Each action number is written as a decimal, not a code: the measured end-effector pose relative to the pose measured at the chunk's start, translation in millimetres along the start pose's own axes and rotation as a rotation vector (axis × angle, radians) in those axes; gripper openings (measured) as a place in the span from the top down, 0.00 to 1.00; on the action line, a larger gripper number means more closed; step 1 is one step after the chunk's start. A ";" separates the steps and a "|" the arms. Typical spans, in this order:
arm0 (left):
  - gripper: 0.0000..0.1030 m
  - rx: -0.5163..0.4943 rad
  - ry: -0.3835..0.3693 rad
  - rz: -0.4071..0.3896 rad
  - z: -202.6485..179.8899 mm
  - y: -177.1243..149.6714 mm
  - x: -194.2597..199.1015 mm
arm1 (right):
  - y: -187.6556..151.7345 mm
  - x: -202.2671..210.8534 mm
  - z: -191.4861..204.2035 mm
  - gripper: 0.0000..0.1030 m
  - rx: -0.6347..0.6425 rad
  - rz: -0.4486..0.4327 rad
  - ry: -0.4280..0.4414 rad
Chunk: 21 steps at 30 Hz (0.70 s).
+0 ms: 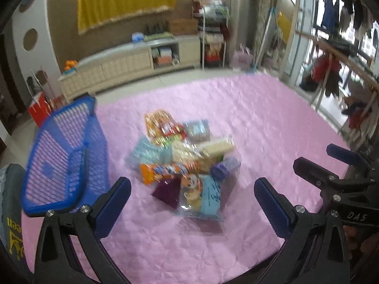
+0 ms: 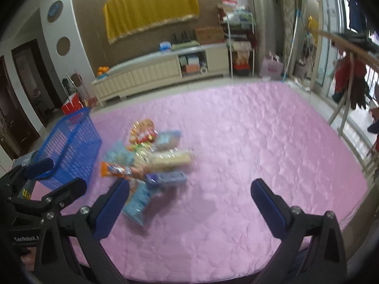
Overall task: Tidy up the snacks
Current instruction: 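Reach the left tool to the Dan Huang Su pastry bag and grasp it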
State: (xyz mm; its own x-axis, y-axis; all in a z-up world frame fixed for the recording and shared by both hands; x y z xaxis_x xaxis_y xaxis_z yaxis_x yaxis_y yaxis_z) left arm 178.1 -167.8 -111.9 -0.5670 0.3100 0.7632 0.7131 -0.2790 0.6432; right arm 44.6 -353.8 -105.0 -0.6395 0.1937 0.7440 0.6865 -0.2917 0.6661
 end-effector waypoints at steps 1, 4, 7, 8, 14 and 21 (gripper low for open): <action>0.00 0.002 -0.014 0.024 0.1 -3.2 -9.3 | -3.3 -7.2 -1.7 0.00 -0.001 0.018 -0.003; 0.00 0.001 -0.035 0.087 -0.1 -7.9 -33.1 | -12.3 -26.2 -5.6 0.00 -0.010 0.068 -0.015; 0.00 -0.021 -0.027 0.145 -1.8 -13.0 -57.3 | -21.4 -46.9 -9.3 0.00 -0.014 0.119 -0.030; 0.00 -0.030 -0.025 0.164 -1.5 -15.1 -65.5 | -24.2 -52.6 -10.0 0.00 -0.013 0.135 -0.034; 0.00 -0.048 -0.063 0.257 -0.5 -23.4 -107.1 | -30.7 -73.5 -13.5 0.00 0.011 0.179 -0.099; 0.00 -0.044 -0.085 0.309 -1.6 -24.9 -131.8 | -35.6 -86.1 -20.7 0.00 0.003 0.214 -0.140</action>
State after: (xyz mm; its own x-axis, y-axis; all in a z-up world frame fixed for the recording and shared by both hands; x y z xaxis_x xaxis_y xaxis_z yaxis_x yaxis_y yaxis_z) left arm 234.4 -203.1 -228.4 -0.2885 0.2787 0.9160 0.8265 -0.4105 0.3851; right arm 68.1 -379.5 -193.8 -0.4261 0.2554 0.8679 0.8020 -0.3373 0.4930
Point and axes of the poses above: each gripper's, at about its wrist camera, not at the fingertips, and x roughly against the way its jaws point, z to its left, y to its top, the point moved 3 cm from there along -x, roughly the way its jaws point, and after that the axes turned 4 degrees about -y, right-handed, at the moved point
